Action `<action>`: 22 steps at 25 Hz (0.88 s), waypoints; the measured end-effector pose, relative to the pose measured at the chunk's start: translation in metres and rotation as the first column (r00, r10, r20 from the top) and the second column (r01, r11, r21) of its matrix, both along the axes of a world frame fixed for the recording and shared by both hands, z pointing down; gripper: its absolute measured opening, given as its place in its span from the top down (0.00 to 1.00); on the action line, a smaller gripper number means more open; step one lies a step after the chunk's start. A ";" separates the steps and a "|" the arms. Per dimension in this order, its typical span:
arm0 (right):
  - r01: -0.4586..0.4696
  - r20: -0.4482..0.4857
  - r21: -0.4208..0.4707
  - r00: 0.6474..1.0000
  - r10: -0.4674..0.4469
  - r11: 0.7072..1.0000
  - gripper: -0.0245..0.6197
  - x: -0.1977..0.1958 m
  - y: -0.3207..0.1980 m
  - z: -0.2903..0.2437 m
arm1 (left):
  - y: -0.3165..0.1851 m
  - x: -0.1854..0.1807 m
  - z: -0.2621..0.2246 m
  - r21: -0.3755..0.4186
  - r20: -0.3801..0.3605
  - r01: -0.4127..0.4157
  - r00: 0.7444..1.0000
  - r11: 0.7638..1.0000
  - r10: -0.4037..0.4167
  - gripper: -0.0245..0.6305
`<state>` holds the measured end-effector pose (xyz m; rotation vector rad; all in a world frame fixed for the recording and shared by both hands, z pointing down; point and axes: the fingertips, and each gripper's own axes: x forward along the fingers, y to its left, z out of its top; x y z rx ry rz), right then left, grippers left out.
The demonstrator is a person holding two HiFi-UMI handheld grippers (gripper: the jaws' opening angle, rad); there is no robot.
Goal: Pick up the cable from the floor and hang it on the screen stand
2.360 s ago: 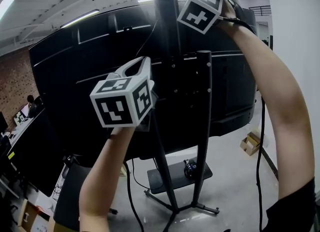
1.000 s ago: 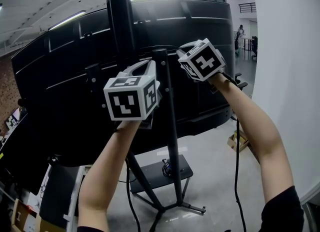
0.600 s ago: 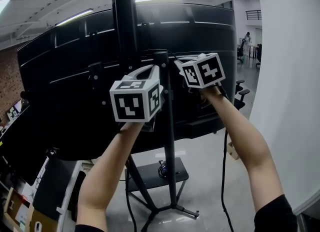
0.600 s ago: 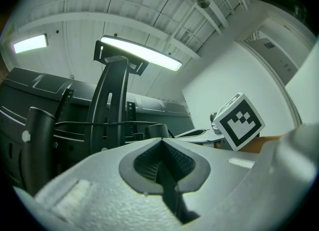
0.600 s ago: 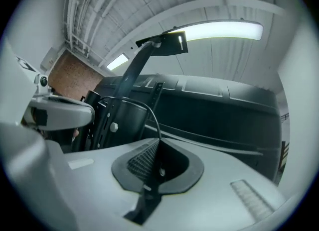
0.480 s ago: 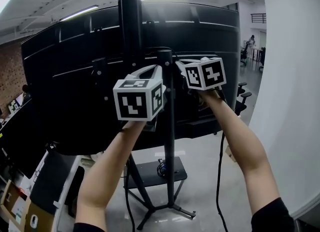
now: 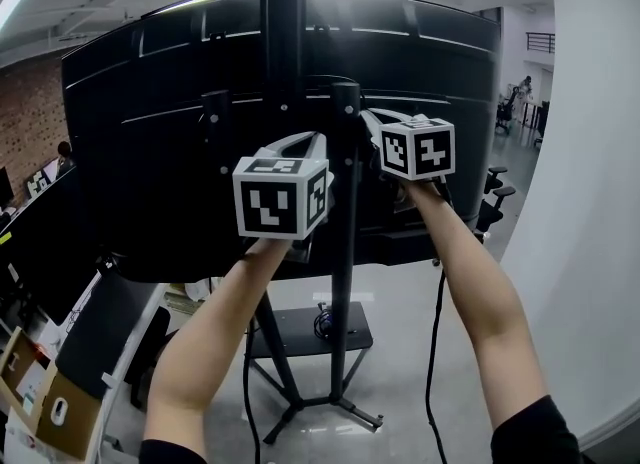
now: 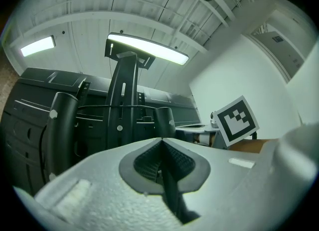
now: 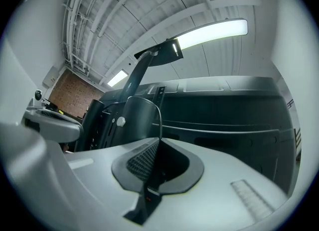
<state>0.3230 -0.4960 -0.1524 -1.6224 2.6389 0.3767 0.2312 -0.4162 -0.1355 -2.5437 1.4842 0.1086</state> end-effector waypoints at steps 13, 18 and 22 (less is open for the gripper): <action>-0.006 0.002 0.061 1.000 0.006 0.998 0.94 -0.001 0.004 0.004 | -0.002 -0.002 0.021 -0.032 0.032 0.011 0.999 0.999 -0.010 0.96; -0.031 -0.011 0.119 0.999 0.033 0.992 0.92 0.001 0.014 0.003 | 0.000 -0.003 0.020 -0.032 0.035 0.019 0.999 0.999 -0.018 0.96; -0.038 -0.060 0.114 0.997 0.045 0.993 0.84 0.002 0.016 0.013 | 0.000 -0.002 0.022 -0.033 0.032 0.019 0.999 0.999 -0.018 0.96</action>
